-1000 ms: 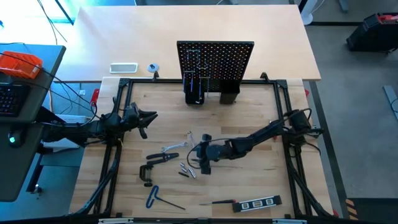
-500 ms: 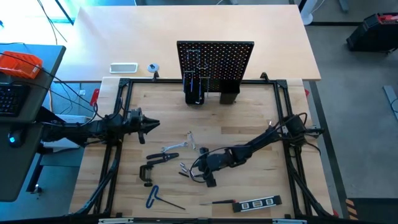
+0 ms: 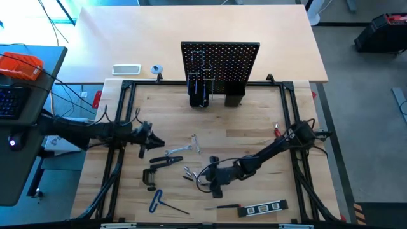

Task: Hang tools onto peg board
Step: Put the socket into the left bin on the pegboard

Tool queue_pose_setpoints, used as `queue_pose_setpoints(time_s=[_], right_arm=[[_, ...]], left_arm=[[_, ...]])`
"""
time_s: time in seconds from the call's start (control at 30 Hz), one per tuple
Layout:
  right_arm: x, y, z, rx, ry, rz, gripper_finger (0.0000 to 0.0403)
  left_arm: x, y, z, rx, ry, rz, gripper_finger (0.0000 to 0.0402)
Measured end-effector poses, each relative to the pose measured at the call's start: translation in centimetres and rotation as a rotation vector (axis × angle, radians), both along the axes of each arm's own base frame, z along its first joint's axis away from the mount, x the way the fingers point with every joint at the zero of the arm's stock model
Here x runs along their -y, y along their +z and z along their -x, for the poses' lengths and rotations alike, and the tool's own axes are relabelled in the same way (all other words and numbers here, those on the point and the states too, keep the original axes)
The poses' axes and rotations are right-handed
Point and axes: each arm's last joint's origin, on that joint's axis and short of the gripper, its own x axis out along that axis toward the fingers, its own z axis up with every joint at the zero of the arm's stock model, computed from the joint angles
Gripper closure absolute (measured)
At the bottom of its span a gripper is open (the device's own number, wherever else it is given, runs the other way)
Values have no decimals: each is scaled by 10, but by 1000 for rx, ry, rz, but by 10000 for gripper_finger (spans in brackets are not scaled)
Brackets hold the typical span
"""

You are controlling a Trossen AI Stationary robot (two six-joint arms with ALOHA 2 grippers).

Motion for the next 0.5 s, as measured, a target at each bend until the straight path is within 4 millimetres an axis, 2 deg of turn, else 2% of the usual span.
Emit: queue_pose_setpoints(time_s=[0.27,0.5], right_arm=[[-18,3,10,64,-227,-96,203],[-35,2,22,80,-311,-130,203]], left_arm=[[23,6,-15,125,-174,-145,342],[39,-9,-29,62,-209,-261,334]])
